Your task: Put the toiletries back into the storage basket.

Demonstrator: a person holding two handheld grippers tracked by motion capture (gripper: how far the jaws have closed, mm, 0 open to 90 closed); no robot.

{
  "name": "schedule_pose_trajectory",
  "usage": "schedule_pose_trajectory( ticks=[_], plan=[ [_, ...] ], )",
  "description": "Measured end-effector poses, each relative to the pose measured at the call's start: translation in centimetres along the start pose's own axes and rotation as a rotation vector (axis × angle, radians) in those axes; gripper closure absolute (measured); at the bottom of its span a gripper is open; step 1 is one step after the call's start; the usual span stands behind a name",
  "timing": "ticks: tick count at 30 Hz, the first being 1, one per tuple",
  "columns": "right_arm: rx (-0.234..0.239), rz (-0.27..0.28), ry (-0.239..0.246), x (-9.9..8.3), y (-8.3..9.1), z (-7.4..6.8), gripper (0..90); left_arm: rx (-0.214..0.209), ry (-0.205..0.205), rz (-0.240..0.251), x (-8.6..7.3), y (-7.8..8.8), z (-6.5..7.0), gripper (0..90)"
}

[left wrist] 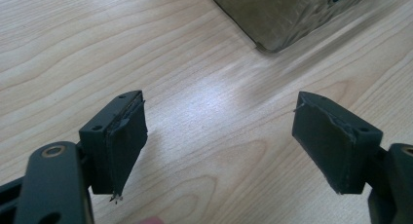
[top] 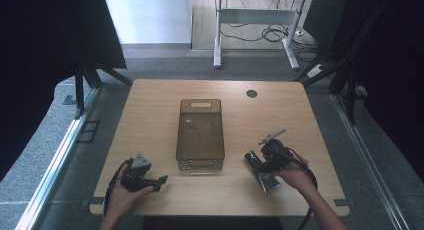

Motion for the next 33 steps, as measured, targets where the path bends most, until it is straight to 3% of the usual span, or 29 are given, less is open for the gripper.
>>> schedule_pose_trajectory(
  ticks=[17,33],
  plan=[
    [-0.036,-0.114,-0.046,0.2,-2.6,0.1,35.1,-0.006,0.006,0.002,-0.1,0.0,-0.4,20.7],
    [-0.038,-0.185,-0.037,0.3,-4.7,-0.2,36.6,-0.001,0.001,-0.003,-0.1,-0.1,-0.4,20.7]
  ],
)
Point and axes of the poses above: each handheld gripper's, and its own axes: y roughly backward along the jaws, x roughly out of its top, z roughly to its right, the point moved 6 cm from there along -y, roughly forward along the jaws, and after that the axes turned 11 degrees about -z, right-handed, at the moved point
